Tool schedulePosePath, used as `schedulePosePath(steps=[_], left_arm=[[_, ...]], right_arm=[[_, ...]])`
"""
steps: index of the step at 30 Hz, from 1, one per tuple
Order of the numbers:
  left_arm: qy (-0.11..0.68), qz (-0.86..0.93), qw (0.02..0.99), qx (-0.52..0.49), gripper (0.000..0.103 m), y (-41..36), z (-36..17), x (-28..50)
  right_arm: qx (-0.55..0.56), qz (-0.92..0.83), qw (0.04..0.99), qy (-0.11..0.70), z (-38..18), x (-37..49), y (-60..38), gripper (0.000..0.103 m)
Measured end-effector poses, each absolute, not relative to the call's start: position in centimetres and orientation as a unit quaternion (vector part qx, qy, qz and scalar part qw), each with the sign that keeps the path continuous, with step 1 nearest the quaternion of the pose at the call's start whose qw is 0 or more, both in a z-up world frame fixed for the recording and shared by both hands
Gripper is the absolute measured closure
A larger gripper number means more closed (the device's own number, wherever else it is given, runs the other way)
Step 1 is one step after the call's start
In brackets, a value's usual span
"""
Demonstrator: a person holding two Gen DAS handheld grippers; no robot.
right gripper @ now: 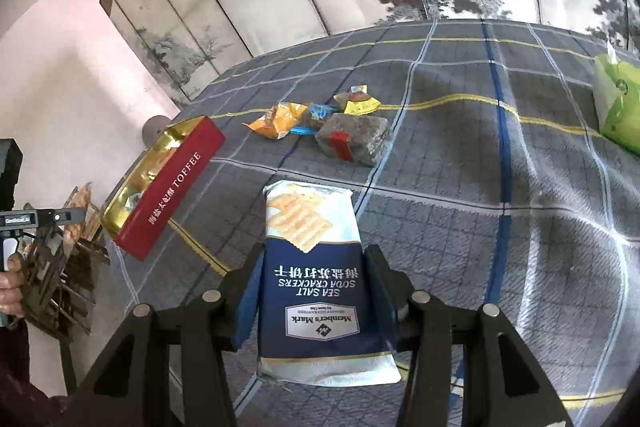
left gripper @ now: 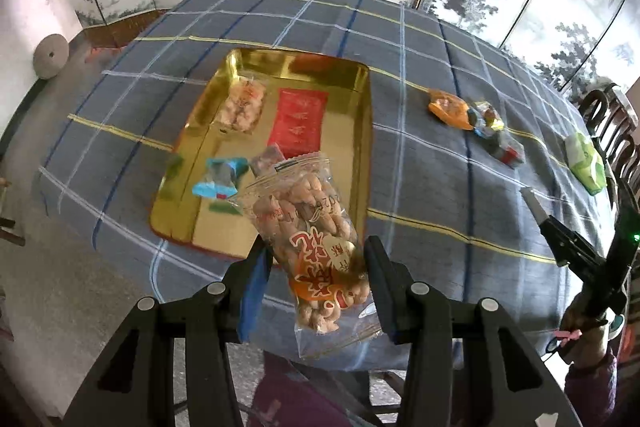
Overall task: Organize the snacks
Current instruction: 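Carry the clear snack bag into the gold tin and open the left tool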
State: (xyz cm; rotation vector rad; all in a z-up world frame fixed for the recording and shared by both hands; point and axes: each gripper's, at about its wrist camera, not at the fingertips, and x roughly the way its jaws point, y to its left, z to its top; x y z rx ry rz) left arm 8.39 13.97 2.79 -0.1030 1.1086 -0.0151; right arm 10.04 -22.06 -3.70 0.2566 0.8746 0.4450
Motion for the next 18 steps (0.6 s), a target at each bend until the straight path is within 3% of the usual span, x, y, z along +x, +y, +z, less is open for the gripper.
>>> schedulePosePath(steps=[18], left_arm=[[0.525,-0.043,0.85,0.024,0.06,13.9,-0.3,14.6]], right_arm=[[0.094,0.19,0.884,0.418,-3.8,9.8,-20.5,0.053]])
